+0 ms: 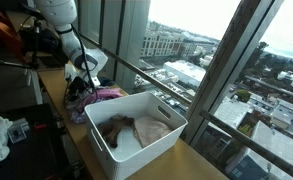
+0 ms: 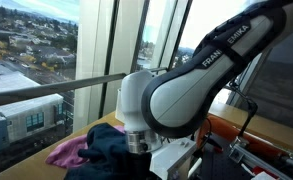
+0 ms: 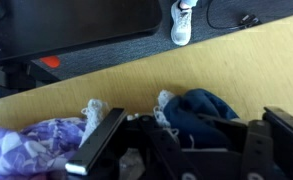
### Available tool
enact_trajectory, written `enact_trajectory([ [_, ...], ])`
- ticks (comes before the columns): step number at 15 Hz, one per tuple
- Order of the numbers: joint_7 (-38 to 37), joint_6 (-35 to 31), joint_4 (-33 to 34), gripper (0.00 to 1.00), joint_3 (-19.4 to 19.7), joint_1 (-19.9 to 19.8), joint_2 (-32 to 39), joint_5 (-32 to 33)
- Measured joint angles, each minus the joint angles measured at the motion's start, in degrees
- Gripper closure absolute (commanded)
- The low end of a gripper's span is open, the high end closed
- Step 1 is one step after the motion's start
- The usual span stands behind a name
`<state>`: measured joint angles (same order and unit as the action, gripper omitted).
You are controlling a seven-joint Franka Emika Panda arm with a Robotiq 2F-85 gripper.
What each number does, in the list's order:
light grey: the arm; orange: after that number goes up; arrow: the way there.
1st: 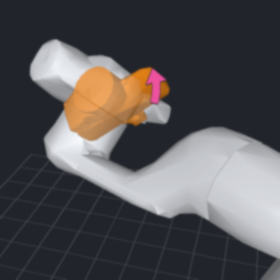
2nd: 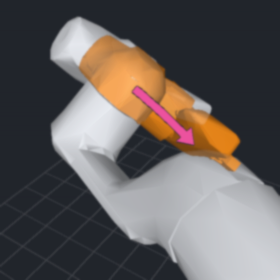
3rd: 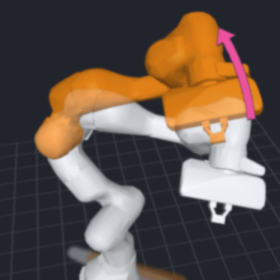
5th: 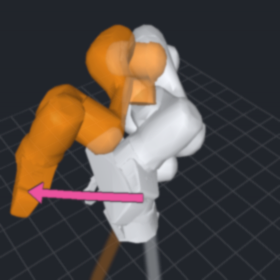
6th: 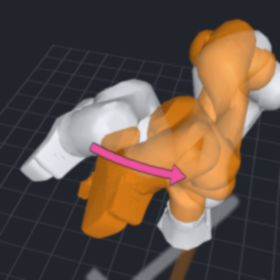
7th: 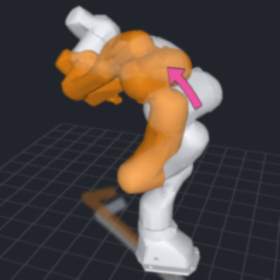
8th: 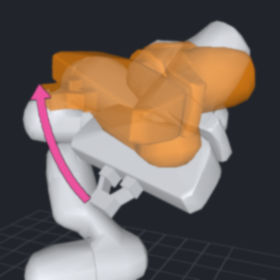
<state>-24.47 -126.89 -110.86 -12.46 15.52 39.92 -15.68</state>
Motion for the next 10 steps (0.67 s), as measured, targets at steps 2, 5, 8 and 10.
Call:
enact_trajectory([
  [2, 1.2, 0.0, -0.1, 0.37, 0.1, -0.6, -0.4, -0.3],
  [5, 3.0, 0.1, -1.1, 0.16, 0.4, -2.3, -2.9, -0.3],
  [8, 5.0, 0.8, -3.4, 0.0, 1.2, -5.1, -8.6, -0.3],
  [10, 6.2, 2.7, -4.3, 0.0, 2.4, -7.1, -13.0, -0.3],
])
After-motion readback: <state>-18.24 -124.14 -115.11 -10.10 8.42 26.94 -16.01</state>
